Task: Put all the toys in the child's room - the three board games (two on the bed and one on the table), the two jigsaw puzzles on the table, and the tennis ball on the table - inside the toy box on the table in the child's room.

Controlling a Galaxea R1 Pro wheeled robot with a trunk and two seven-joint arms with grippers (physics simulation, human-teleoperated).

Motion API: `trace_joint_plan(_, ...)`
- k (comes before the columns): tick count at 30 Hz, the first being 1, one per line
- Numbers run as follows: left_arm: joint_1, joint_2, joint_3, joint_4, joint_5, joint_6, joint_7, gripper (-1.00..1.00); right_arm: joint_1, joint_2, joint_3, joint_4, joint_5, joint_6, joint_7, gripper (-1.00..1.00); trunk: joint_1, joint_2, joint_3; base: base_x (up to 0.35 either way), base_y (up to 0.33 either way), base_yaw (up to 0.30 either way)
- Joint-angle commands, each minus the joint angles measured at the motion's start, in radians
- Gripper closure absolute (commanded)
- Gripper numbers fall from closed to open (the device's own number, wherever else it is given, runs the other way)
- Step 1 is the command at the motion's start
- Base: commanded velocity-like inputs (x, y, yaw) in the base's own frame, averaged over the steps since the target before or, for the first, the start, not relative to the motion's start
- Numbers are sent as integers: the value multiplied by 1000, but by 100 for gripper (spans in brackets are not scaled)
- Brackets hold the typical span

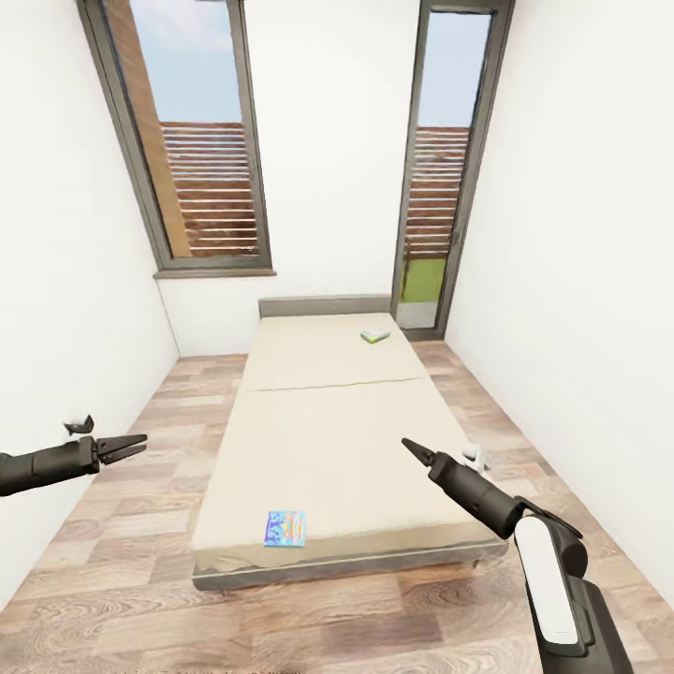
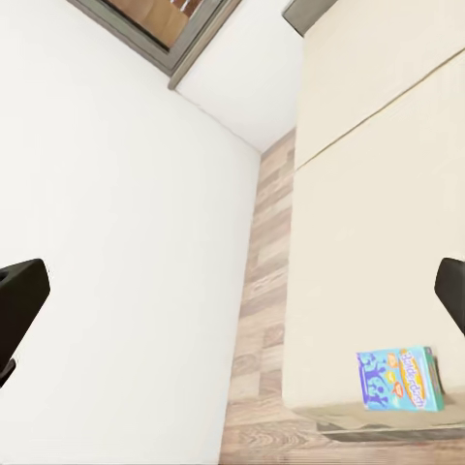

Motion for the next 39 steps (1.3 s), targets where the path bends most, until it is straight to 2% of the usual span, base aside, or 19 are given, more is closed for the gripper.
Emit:
trace_joint_plan(1,-2,0,0,0,-2,11,-4,-100,-1,1,-3,-1,1,7,5,-100,1,-2,-2,0,-220,288)
trace_joint_plan(9,-2,-1,0,0,-2,11,-4,-100,-1,1,-3,-1,2,6,6,-100,1,-2,-2,0,-188,286)
trace_joint_plan(18,-2,-1,0,0,-2,12,-4,-100,-1,1,-2,-2,2,7,6,-100,1,-2,-2,0,-47,207)
trace_joint_plan(39,-2,-1,0,0,-2,11,-4,-100,-1,1,-3,-2,1,5,6,-100,1,-2,-2,0,-13,14)
